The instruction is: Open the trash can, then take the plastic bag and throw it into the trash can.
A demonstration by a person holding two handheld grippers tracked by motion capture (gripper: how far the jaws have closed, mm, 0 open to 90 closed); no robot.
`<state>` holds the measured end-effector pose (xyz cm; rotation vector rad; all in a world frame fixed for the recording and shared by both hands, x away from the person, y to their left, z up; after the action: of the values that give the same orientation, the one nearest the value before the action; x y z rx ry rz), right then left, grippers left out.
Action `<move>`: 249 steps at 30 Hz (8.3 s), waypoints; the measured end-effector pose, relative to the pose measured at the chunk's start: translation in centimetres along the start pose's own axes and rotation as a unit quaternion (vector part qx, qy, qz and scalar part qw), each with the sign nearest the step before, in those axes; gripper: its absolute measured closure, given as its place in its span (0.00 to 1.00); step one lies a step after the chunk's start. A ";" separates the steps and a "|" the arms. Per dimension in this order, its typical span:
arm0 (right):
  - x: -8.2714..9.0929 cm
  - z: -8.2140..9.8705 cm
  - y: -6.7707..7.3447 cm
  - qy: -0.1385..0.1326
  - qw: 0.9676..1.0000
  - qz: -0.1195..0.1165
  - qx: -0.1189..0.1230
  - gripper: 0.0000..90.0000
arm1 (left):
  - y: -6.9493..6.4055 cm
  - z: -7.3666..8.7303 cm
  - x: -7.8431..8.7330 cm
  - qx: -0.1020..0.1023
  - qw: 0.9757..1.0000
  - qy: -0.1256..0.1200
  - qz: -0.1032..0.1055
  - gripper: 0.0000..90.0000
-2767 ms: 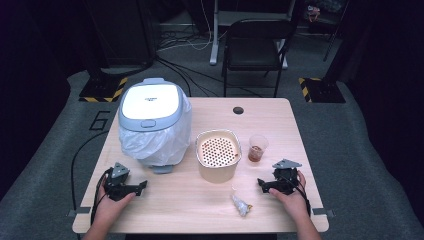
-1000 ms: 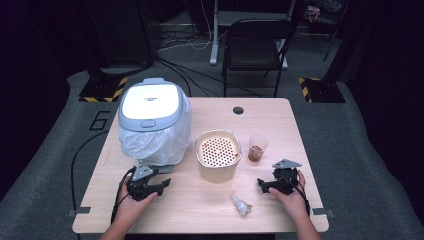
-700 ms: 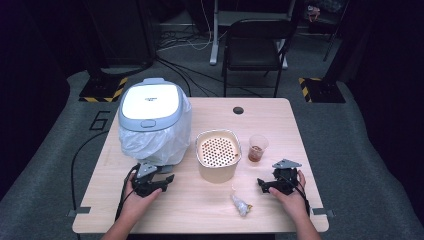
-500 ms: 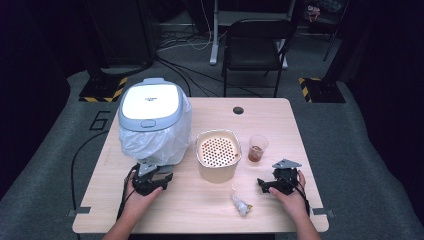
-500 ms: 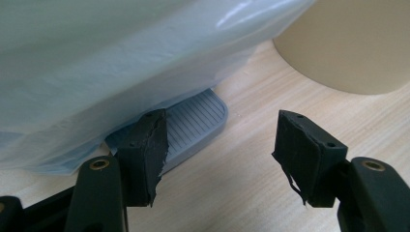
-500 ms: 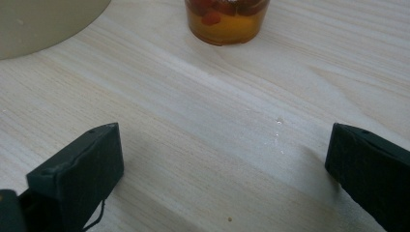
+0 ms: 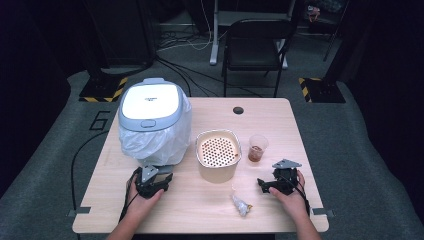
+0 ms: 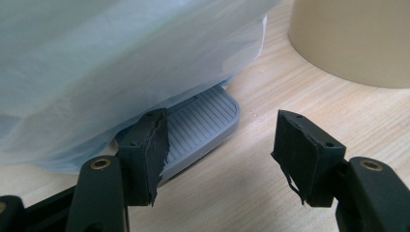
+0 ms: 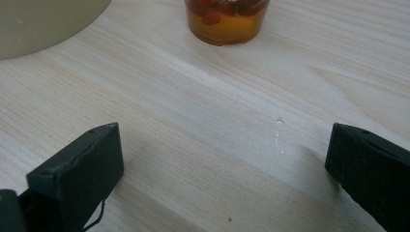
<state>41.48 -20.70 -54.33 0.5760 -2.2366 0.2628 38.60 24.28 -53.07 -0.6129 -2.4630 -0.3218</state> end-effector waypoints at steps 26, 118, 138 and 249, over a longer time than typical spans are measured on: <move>0.0 0.0 0.0 0.002 1.000 0.001 -0.001 0.00 | -0.4 0.5 -0.8 0.008 0.999 0.031 -0.019 0.55; 4.3 0.8 9.8 0.030 0.985 -0.139 0.097 0.72 | -0.7 0.4 -0.9 -0.031 0.998 0.042 -0.031 0.55; 5.9 -0.8 9.1 0.007 0.984 -0.154 0.084 0.73 | -0.7 0.4 -0.8 -0.031 0.998 0.043 -0.031 0.55; 4.9 -33.0 23.6 -0.153 0.945 -0.210 0.197 0.74 | -0.5 0.3 -0.8 -0.041 0.998 0.045 -0.033 0.55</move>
<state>48.86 10.41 -28.85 1.3702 -2.2904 0.4259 38.76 23.69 -53.80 -0.5403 -2.3955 -0.4676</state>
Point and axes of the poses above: each handheld gripper's, and its own axes: x roughly backward along the jaws, z roughly out of its underside, y roughly to its left, the point moved 2 cm from there along -x, roughly forward along the jaws, and after that the axes turned 4 degrees about y, right-handed, at the moved point
